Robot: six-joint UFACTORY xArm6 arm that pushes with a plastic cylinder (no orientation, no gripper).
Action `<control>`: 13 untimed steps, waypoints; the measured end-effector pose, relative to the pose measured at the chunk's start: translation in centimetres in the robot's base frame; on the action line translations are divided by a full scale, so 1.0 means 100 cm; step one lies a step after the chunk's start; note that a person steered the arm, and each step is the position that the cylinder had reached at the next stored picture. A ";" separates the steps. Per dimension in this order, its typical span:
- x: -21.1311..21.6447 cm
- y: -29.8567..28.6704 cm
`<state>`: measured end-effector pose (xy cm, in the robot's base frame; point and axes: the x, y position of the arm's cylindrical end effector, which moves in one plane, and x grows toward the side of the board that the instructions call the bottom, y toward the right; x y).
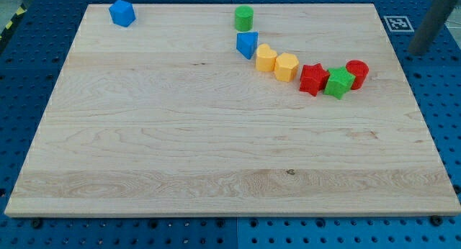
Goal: Separate the red circle from the green star
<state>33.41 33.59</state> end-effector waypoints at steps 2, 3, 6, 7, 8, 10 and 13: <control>0.012 0.008; 0.055 -0.004; 0.110 -0.119; 0.078 -0.119; 0.076 -0.119; 0.076 -0.147; 0.061 -0.147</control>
